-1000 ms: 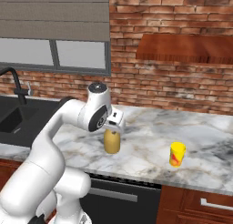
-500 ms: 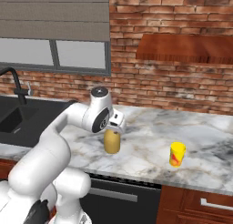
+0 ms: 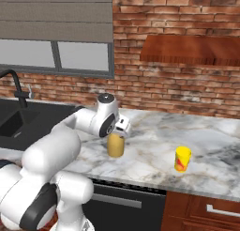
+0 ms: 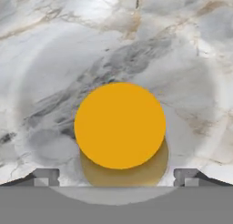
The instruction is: Place the pitcher and cup on the dining counter for serving.
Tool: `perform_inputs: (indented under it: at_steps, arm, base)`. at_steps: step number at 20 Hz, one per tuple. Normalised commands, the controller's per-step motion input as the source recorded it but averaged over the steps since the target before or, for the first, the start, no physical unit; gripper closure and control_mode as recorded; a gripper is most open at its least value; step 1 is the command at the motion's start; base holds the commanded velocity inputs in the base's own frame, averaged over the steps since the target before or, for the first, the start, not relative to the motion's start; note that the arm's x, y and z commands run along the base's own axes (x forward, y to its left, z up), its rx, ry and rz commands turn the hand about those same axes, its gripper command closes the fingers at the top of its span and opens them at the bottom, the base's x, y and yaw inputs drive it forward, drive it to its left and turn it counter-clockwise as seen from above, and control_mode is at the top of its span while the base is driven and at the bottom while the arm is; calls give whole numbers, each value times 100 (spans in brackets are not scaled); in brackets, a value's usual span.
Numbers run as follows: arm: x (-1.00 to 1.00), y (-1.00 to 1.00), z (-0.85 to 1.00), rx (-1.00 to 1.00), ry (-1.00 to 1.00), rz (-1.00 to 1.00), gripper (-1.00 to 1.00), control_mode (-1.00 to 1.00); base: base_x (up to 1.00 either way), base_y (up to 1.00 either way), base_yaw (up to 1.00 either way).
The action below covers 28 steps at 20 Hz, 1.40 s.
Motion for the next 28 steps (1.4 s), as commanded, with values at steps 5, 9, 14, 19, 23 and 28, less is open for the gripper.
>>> perform_inputs:
  at_steps: [5,9,14,19,23,28]
  arm:
    - [25,-1,-24,0,-1,-1,100,-100]
    - [26,-1,-23,0,-5,-1,100,-100]
    - [19,-2,-14,0,-4,0,100,-100]
    - [4,0,0,0,0,0,100,-100]
    - [-26,2,29,0,-8,0,100,-100]
    - [-52,15,70,0,-14,0,100,-100]
  base:
    - [0,0,0]
    - [0,0,0]
    - [0,0,0]
    - [0,0,0]
    - [0,0,0]
    - [0,0,0]
